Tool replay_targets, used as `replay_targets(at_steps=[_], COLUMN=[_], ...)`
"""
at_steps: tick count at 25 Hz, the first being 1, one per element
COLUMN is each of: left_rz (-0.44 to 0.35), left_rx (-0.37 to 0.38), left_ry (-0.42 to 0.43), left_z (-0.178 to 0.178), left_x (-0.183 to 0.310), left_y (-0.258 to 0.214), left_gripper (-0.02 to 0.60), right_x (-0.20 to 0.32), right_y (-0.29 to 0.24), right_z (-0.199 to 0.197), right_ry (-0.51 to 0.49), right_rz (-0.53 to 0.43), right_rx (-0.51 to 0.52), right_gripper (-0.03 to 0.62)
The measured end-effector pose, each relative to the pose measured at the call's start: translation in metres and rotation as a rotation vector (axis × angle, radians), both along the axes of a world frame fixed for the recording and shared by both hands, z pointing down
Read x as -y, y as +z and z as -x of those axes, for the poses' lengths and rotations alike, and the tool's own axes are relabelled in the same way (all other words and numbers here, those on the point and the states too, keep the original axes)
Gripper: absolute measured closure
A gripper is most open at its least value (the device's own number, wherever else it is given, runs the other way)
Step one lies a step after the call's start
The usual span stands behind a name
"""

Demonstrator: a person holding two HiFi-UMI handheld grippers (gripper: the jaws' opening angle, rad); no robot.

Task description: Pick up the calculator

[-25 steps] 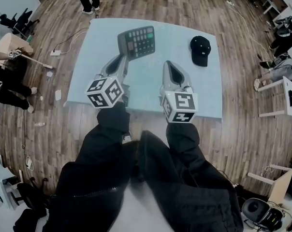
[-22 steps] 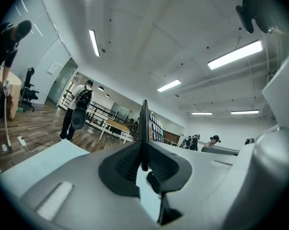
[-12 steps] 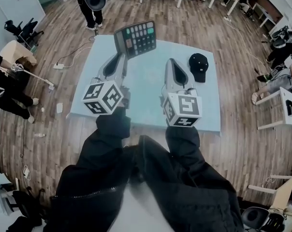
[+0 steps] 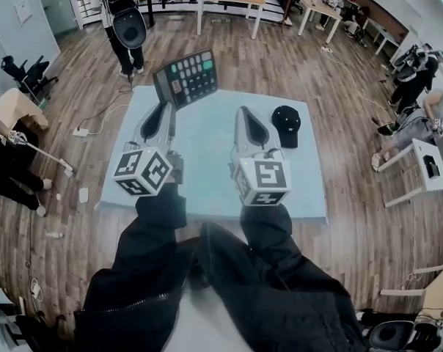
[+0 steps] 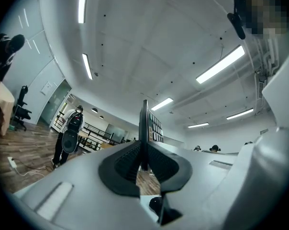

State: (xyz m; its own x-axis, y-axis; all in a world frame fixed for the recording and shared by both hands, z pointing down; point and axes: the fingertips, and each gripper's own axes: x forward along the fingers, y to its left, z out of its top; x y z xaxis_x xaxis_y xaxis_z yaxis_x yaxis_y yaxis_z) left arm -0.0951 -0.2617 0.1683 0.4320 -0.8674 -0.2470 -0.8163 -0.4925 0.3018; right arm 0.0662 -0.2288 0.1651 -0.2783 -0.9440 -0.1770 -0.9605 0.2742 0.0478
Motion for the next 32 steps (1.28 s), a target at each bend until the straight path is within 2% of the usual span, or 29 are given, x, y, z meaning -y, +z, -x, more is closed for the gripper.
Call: replay_targets(at_steps=[12,32], left_rz=[-0.001,0.018], left_rx=[0.02,0.025], left_ry=[0.013,0.024], left_z=[-0.016,-0.022], left_x=[0.003,-0.004], left_y=[0.0,0.01], left_gripper=[0.543,0.543], right_x=[0.006,-0.003], right_y=[0.003,0.015], right_z=[-0.01,-0.018], right_ry=[-0.003,0.018], right_rz=[0.023,0.041], right_rx=[-0.012,-0.042], right_gripper=[0.595,0.595])
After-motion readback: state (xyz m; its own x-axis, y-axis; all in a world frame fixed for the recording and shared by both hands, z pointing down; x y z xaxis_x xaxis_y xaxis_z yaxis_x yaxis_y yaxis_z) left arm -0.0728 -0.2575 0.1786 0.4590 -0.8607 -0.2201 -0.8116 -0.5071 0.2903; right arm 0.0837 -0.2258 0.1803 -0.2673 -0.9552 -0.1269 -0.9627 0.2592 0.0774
